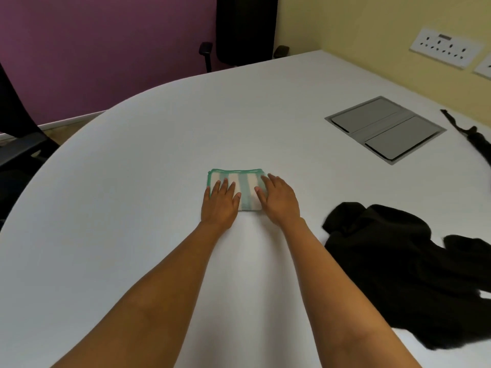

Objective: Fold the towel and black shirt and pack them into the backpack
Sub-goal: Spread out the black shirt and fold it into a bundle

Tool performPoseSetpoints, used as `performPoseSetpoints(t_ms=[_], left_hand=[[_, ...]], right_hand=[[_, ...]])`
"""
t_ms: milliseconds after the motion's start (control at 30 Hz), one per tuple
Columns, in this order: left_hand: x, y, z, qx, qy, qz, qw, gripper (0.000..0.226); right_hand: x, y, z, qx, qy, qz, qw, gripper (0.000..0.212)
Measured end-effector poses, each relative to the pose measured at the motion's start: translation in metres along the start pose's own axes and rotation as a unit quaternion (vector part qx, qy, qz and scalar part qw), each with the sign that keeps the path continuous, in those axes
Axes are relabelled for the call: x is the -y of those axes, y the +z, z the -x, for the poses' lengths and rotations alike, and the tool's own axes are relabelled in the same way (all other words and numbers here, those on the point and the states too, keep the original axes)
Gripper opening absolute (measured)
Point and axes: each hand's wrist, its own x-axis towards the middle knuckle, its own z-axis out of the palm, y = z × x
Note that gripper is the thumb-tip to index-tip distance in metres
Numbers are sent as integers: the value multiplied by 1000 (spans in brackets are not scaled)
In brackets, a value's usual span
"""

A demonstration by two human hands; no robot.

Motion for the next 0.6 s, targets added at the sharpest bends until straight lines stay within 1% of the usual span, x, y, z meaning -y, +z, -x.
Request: performPoseSetpoints(t_ms=[133,333,467,600], left_hand=[[-19,-22,29,-2,13,26,1000,50],[-71,-46,78,-36,45,60,997,48],[-113,-51,108,-48,73,87,992,48],[-160,-44,134,-59,101,94,989,47]], right_hand=[[-3,-38,33,-57,1,8,998,50],[-24,-88,98,-95,27,34,994,50],[-53,-122,140,-121,53,40,990,49],[-99,-150,179,-130,74,28,988,49]])
